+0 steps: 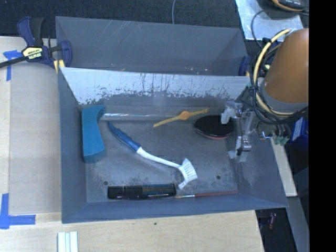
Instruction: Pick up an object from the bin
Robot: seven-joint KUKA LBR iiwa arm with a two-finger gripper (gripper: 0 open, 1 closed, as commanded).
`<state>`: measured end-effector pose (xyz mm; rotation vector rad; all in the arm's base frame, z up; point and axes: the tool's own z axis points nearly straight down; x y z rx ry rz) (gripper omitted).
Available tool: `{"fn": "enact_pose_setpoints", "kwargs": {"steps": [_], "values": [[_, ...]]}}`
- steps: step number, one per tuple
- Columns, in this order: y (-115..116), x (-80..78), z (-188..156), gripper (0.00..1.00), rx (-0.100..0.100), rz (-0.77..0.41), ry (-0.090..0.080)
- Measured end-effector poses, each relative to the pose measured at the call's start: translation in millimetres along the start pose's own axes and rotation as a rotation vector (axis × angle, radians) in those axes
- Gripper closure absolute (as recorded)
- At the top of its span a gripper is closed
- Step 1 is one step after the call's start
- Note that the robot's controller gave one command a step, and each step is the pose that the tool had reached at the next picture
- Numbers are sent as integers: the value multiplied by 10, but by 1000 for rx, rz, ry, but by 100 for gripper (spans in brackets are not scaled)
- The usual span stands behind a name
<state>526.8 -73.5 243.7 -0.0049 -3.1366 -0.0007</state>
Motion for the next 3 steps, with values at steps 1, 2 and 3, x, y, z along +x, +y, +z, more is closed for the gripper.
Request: {"fn": "enact_pose_setpoints", "kwargs": {"steps": [1, 2, 3], "values": [[5, -14, -48, 0, 1, -3, -9], [374, 5, 715, 0, 1, -11, -13], [1035, 88, 843, 0, 2, 69, -22]]}}
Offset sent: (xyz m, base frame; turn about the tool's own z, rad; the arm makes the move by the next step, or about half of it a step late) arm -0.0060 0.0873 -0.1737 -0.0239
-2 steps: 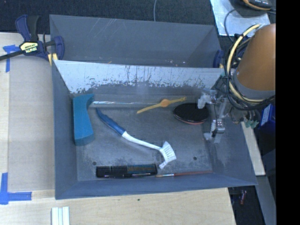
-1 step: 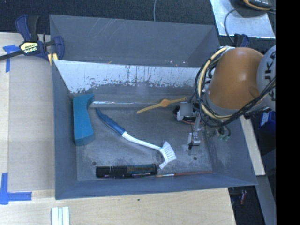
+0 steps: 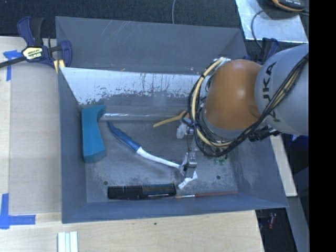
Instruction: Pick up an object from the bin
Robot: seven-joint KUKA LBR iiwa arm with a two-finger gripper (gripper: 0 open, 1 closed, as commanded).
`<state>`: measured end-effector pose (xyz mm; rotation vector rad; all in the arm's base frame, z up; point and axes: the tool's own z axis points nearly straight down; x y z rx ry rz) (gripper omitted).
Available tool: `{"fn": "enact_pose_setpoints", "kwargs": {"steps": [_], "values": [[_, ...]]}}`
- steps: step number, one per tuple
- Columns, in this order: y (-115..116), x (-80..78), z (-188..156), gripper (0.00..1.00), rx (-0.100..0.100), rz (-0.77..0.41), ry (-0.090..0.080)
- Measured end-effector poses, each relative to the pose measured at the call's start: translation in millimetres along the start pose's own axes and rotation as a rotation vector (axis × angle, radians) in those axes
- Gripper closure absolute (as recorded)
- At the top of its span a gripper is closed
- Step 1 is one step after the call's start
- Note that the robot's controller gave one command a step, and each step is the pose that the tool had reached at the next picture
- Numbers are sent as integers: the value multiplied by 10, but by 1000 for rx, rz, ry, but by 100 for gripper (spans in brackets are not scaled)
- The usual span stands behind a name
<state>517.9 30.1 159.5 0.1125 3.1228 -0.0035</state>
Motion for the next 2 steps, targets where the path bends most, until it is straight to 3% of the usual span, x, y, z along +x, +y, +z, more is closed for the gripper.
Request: {"fn": "enact_pose_setpoints", "kwargs": {"steps": [1, 2], "values": [[92, -18, 232, 0, 1, 159, 7], [16, -18, 906, 0, -2, 72, -3]]}}
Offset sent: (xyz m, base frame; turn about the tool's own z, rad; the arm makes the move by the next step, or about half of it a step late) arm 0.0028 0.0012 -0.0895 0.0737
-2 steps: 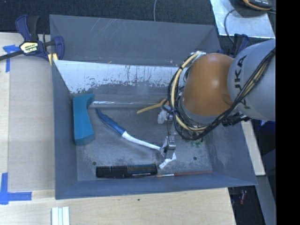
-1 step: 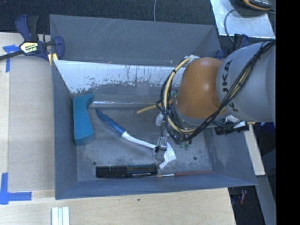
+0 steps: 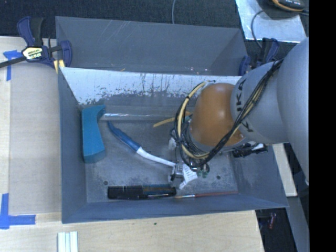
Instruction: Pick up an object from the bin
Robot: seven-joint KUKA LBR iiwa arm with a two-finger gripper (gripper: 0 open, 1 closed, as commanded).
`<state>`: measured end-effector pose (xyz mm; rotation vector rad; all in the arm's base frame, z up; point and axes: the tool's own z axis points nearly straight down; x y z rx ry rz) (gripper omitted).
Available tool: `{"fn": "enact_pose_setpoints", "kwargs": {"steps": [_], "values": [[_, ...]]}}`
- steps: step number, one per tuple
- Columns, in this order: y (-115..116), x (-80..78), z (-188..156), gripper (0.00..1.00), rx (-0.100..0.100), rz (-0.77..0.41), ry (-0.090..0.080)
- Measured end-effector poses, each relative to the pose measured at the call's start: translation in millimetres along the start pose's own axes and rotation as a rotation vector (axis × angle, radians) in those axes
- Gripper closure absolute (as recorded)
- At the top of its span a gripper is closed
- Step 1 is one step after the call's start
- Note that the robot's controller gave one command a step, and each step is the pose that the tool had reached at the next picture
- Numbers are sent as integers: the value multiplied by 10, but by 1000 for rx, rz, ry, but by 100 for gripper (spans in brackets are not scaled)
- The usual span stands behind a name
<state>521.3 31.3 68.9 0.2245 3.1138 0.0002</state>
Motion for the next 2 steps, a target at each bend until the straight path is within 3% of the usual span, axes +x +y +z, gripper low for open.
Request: {"fn": "enact_pose_setpoints", "kwargs": {"steps": [1, 2], "values": [[153, -11, -11, 100, -2, 222, -3], [153, -12, -11, 100, -2, 221, -3]]}}
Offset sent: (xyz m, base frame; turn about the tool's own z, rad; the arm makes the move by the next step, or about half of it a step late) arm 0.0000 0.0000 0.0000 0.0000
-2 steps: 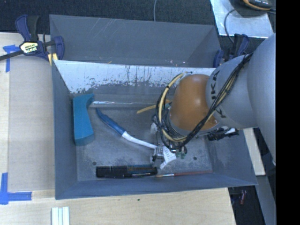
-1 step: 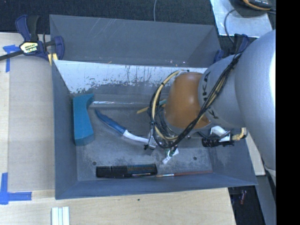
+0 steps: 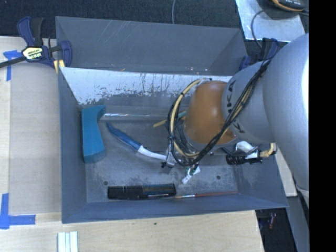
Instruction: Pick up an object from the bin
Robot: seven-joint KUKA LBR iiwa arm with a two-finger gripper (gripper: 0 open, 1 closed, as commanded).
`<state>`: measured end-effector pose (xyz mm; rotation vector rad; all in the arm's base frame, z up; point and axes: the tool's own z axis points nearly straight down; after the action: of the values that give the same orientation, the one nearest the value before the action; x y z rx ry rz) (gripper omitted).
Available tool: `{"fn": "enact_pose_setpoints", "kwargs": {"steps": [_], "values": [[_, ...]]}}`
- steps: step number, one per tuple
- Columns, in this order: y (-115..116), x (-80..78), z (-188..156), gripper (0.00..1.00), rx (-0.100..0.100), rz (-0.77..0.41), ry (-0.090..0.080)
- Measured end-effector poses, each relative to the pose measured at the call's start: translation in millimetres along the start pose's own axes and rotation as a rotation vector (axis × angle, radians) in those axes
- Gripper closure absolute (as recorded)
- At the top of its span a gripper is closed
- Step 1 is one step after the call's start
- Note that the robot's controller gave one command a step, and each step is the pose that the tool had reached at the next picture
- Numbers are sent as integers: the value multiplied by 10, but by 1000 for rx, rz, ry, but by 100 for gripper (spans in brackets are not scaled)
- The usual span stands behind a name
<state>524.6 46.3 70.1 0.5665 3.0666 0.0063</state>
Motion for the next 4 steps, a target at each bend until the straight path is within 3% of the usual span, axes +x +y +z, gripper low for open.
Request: {"fn": "enact_pose_setpoints", "kwargs": {"steps": [2, 3, 4], "values": [[-5, -9, -275, 100, -1, -3, -3], [-17, 8, -510, 100, 4, -3, 7], [-2, -30, -926, 100, -1, -5, -4]]}}
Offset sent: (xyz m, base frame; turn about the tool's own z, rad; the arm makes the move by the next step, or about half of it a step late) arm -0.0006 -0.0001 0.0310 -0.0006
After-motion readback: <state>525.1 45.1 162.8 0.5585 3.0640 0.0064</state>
